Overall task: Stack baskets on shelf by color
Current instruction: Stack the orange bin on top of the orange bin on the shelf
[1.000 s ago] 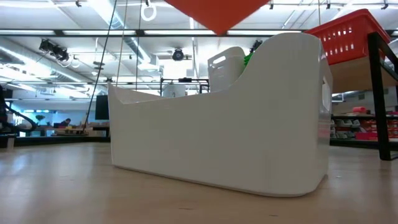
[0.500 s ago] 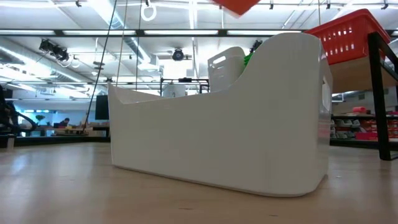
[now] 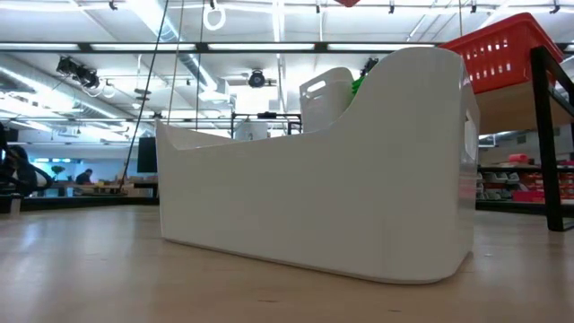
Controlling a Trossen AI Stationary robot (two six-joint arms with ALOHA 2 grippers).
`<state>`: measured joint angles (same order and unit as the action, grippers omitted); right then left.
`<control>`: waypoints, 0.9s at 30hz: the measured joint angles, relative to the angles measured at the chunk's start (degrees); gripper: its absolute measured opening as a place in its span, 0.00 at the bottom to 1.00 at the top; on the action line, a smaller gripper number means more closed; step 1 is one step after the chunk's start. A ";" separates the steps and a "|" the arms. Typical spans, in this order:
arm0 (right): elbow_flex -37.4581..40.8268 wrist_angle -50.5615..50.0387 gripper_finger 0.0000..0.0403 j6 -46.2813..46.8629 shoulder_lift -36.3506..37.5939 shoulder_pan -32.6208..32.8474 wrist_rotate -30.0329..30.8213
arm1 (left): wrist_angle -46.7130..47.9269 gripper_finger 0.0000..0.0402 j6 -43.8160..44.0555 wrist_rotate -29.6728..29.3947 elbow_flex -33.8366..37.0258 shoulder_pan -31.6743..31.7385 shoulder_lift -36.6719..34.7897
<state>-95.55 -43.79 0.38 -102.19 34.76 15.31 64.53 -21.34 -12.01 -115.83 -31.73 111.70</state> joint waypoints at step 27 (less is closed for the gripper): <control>-0.12 -16.13 0.02 -2.76 0.53 -0.77 8.34 | 4.85 0.40 4.54 -4.96 0.00 3.97 -0.19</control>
<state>-95.67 -59.92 -2.38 -101.66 33.99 23.65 69.38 -16.80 -16.97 -115.83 -27.75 111.51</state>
